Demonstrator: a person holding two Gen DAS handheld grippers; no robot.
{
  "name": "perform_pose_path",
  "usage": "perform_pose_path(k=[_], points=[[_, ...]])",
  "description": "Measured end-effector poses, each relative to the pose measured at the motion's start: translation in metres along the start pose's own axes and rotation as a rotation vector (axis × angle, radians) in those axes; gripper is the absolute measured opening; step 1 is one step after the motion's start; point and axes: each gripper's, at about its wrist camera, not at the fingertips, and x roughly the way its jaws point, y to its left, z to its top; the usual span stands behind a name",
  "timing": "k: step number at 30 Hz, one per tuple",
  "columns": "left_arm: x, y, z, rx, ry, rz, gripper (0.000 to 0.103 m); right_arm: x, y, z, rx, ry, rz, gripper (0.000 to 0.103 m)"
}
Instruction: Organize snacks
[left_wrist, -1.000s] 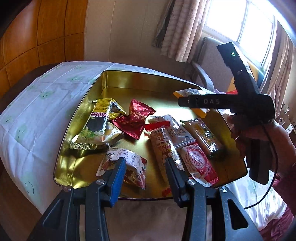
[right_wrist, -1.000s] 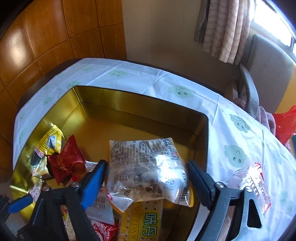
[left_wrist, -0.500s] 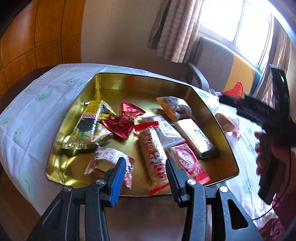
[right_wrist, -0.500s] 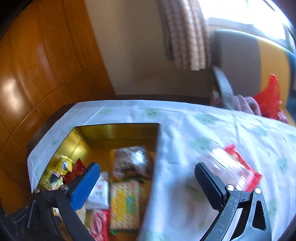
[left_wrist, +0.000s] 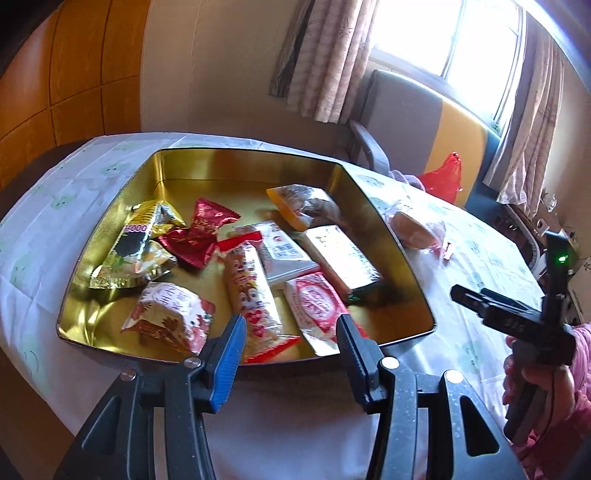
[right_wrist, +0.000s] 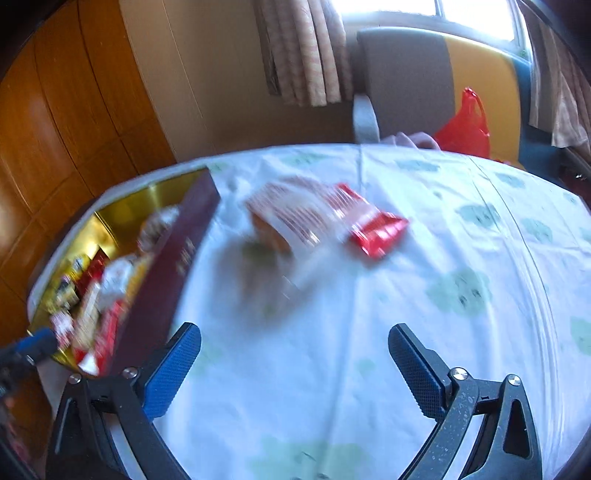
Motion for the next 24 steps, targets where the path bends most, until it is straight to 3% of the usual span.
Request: perform_pose_path(k=[4,8,10,14,20,24], points=[[-0.002,-0.006,0.001,0.004,0.003,-0.002,0.052,0.006,-0.008,0.021,-0.04,-0.015,-0.022,0.096],[-0.004,-0.011,0.003,0.008,0.001,0.004,0.052,0.016,-0.003,0.069,-0.11,-0.06,-0.02,0.098],[-0.004,-0.011,0.003,0.009,0.002,0.008,0.052,0.028,0.004,0.09,-0.161,-0.049,-0.024,0.103],[-0.005,-0.012,0.004,0.014,0.008,0.015,0.052,0.056,0.023,0.115,-0.281,-0.017,-0.039,0.103],[-0.004,-0.012,0.002,0.019,0.015,0.032,0.052,0.103,0.032,0.104,-0.365,0.118,-0.055,0.1],[-0.002,-0.013,0.002,0.021,0.016,0.037,0.052,0.096,0.025,0.085,-0.336,0.063,-0.04,0.084]])
